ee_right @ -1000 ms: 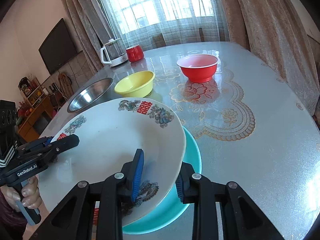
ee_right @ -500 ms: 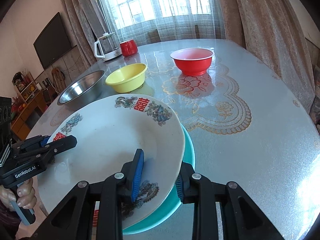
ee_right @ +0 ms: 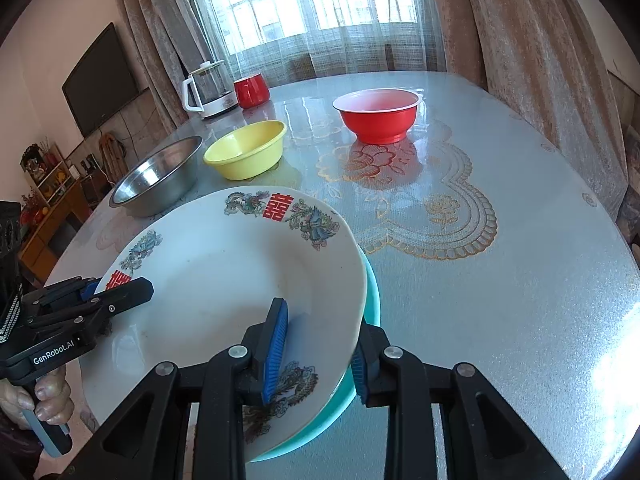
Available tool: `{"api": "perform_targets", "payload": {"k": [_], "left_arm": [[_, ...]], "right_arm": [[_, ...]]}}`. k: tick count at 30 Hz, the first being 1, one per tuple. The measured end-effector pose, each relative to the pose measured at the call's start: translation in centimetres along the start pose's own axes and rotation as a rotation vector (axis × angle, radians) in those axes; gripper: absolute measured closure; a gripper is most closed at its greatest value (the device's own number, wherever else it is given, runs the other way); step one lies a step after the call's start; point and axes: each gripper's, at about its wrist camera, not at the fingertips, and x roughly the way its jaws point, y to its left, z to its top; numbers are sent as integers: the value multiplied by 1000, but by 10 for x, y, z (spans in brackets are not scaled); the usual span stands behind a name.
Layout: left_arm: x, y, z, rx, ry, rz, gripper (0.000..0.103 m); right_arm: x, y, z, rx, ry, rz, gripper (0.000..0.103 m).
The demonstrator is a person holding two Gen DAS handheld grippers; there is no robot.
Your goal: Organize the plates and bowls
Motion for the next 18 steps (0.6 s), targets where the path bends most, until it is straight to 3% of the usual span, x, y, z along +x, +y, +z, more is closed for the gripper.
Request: {"api": "perform_targets", "payload": {"k": [18], "left_arm": [[-5, -4, -1, 1, -14, 50, 73]], "right_arm": [[-13, 3, -6, -26, -37, -38, 76]]}}
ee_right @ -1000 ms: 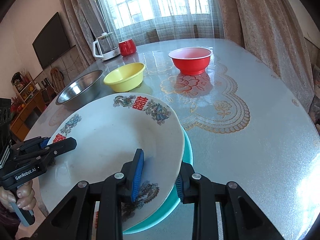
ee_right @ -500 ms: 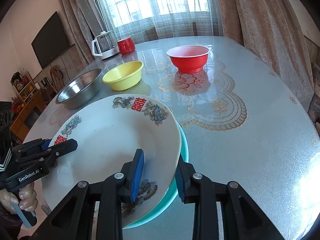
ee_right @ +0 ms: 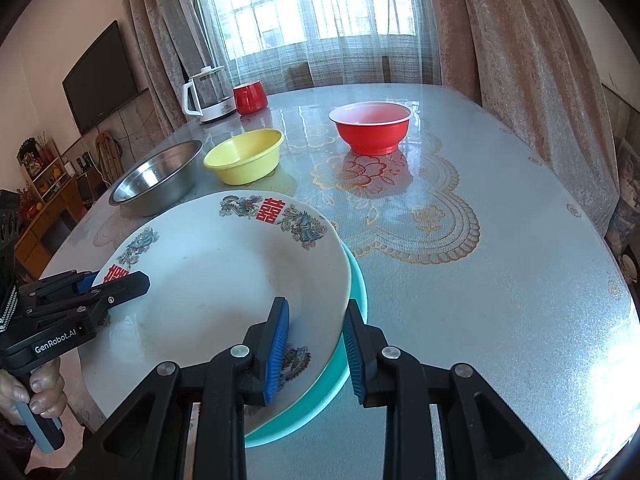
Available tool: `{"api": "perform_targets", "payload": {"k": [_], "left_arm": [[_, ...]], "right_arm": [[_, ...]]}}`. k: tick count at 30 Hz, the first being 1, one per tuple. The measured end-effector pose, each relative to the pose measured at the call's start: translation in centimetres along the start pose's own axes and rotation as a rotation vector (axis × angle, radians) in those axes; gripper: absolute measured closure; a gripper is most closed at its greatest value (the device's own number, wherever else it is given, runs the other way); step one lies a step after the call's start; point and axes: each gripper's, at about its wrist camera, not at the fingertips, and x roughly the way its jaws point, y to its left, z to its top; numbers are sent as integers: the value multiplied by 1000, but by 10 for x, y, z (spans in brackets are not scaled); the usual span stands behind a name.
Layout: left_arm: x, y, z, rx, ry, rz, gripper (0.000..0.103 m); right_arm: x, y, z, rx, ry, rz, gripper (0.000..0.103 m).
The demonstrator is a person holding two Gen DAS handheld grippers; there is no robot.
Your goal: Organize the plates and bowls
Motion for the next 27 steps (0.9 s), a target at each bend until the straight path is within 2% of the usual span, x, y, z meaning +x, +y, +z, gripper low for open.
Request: {"api": "perform_targets", "payload": {"k": [27], "left_arm": [[-3, -4, 1, -8, -21, 64, 73]], "right_arm": [[8, 2, 0, -8, -34, -32, 75]]}}
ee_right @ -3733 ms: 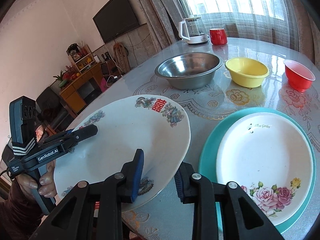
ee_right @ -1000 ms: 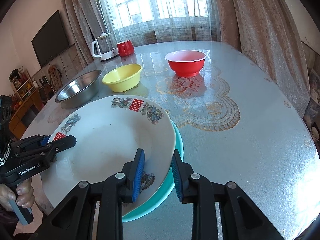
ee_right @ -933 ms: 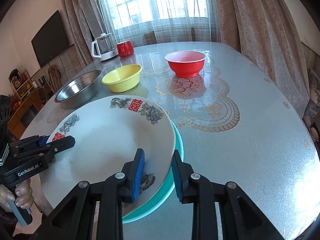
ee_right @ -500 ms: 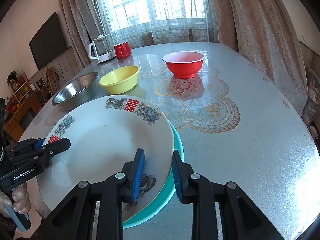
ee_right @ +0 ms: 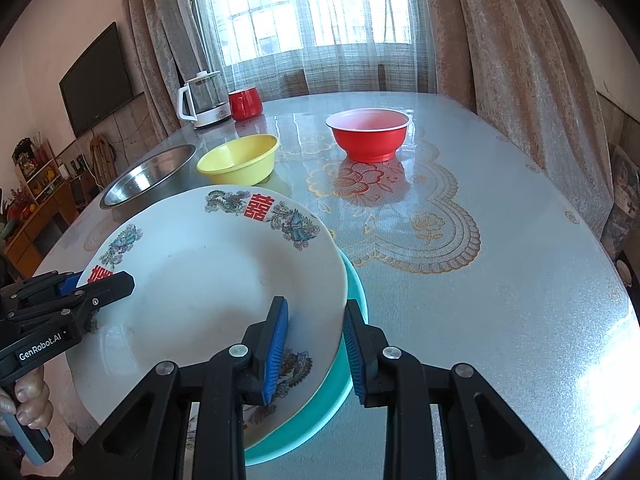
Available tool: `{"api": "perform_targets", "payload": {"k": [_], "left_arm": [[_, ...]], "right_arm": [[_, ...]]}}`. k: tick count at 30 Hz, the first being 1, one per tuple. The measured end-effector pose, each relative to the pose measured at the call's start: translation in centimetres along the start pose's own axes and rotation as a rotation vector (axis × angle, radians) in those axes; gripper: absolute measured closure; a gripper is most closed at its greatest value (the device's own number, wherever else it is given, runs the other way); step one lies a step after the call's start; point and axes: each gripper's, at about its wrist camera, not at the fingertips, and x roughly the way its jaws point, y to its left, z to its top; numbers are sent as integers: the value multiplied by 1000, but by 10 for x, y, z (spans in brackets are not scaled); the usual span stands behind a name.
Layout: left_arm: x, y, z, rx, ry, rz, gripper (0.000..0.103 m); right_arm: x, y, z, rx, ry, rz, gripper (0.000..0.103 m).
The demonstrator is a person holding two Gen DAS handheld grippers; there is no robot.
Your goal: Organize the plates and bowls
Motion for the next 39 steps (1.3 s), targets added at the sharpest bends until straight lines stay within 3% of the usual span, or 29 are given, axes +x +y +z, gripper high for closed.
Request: {"api": "perform_targets", "payload": {"k": [10, 25, 39], "left_arm": [[-5, -1, 0, -1, -3, 29, 71], [-33, 12, 7, -22, -83, 119, 71], [-43, 26, 2, -43, -97, 167, 71]], "right_arm": [[-2, 2, 3, -5, 24, -21, 75], [-7, 2, 9, 25, 27, -29, 74], [-15, 12, 36, 20, -33, -27, 74]]}}
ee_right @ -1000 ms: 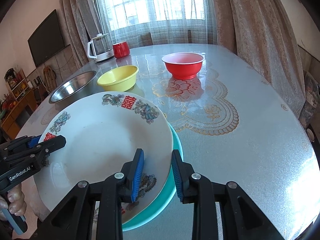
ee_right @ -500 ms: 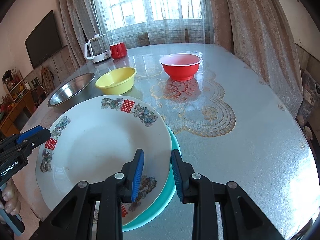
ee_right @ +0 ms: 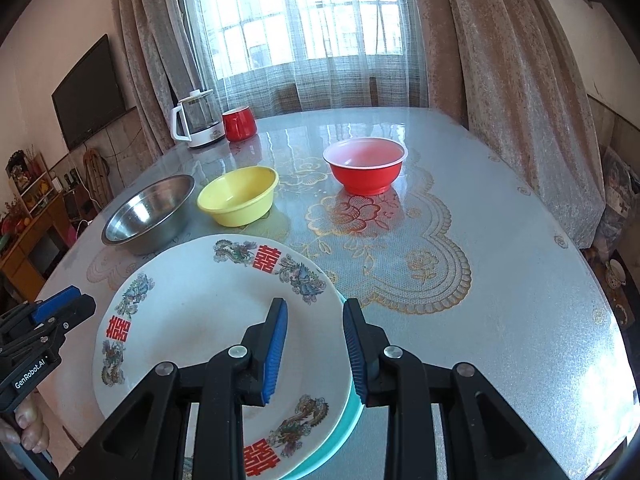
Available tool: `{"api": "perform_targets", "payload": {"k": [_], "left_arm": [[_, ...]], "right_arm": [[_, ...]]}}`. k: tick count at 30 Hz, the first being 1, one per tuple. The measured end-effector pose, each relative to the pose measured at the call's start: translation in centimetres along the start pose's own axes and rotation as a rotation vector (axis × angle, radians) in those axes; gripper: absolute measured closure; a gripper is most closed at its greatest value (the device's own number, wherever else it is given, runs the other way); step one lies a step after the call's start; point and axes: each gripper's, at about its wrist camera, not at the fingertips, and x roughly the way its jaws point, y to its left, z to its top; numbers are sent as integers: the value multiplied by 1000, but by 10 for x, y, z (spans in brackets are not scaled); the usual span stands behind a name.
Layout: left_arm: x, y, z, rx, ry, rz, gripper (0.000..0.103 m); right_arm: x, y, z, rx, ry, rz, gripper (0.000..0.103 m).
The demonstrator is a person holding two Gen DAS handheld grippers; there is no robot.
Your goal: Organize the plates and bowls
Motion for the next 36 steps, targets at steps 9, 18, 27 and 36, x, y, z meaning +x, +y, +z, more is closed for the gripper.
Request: {"api": "perform_targets", "payload": {"k": [9, 18, 27, 36], "left_arm": [[13, 26, -4, -78, 56, -5, 71], [31, 84, -4, -229, 126, 20, 71], [40, 134, 8, -368, 125, -20, 71], [55, 170, 41, -482, 56, -72, 52]], "right_arm": [[11, 25, 21, -12, 34, 105, 74], [41, 74, 34, -30, 127, 273, 71], [65, 114, 55, -37, 165, 355, 71], [116, 129, 83, 58, 249, 368, 71]]}}
